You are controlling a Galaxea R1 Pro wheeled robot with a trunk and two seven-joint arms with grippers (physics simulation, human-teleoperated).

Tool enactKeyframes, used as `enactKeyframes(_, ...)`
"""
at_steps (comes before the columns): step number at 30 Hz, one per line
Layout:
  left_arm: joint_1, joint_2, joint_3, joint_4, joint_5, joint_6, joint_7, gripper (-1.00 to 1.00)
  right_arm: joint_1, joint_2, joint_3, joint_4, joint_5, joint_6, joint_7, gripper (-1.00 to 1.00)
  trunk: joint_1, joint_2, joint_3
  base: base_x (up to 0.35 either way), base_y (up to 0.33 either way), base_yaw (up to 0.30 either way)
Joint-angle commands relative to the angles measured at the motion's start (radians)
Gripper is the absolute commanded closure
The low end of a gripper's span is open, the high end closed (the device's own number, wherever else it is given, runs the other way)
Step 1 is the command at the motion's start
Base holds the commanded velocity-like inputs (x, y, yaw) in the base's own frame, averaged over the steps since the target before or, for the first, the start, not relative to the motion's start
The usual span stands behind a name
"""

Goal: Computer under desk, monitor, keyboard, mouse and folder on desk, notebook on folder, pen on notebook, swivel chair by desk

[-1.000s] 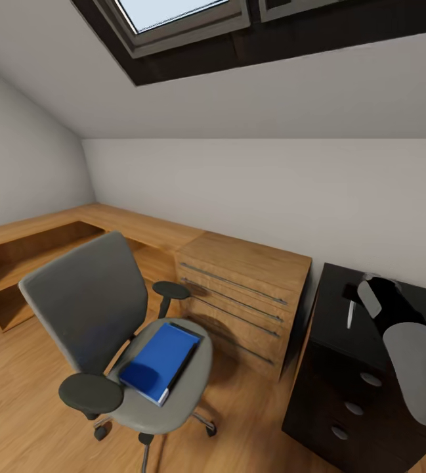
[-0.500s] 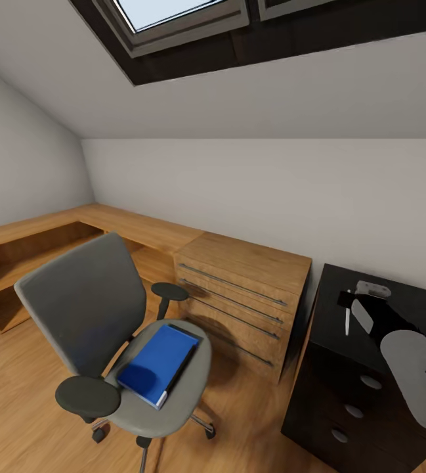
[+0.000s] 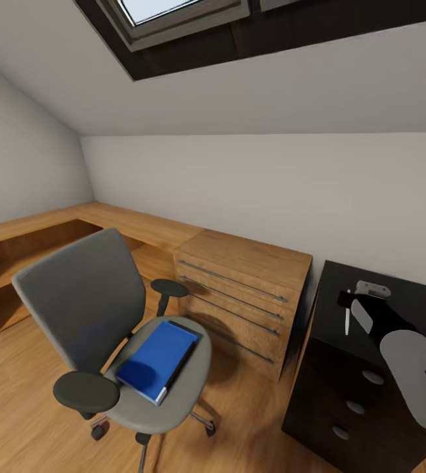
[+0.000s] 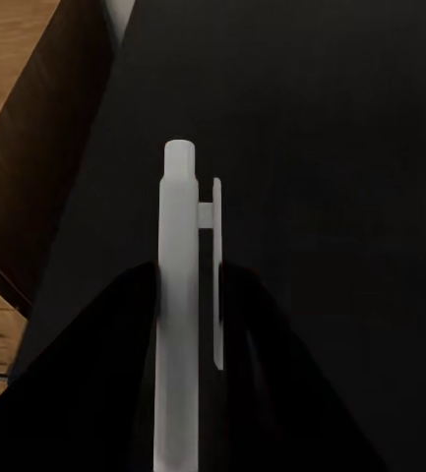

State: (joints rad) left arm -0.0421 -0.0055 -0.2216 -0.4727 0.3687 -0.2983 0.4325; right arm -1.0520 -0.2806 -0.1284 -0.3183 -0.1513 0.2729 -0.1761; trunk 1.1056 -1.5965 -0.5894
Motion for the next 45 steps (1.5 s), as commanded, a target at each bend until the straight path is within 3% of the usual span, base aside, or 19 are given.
enactKeyframes(1, -0.001, 0.001, -0.008, 0.000, 0.010, -0.005, 0.006, -1.00, 0.000, 0.000, 0.001, -0.002, -0.011, 0.004, -0.005, 1.00, 0.004, -0.008, -0.004, 0.000, 0.000, 0.000)
enactKeyframes(13, -0.001, 0.001, -0.008, 0.000, 0.010, -0.005, 0.008, -1.00, 0.000, 0.001, 0.002, -0.002, -0.011, 0.006, -0.005, 1.00, 0.050, -0.092, -0.042, 0.000, 0.000, 0.000)
enactKeyframes(32, -0.001, 0.001, -0.005, 0.000, 0.012, -0.005, 0.008, -1.00, 0.000, 0.000, 0.001, -0.002, -0.011, 0.006, -0.008, 1.00, 0.050, -0.092, -0.042, 0.000, 0.000, 0.000)
enactKeyframes(33, -0.001, 0.001, -0.005, 0.000, 0.012, -0.005, 0.008, -1.00, 0.000, 0.000, 0.001, -0.002, -0.011, 0.006, -0.008, -1.00, 0.050, -0.092, -0.042, 0.000, 0.000, 0.000)
enactKeyframes(45, -0.001, 0.001, -0.007, 0.000, 0.012, -0.005, 0.007, -1.00, 0.000, 0.000, 0.000, -0.005, -0.013, 0.006, -0.008, -1.00, 0.050, -0.092, -0.042, 0.000, 0.000, 0.000)
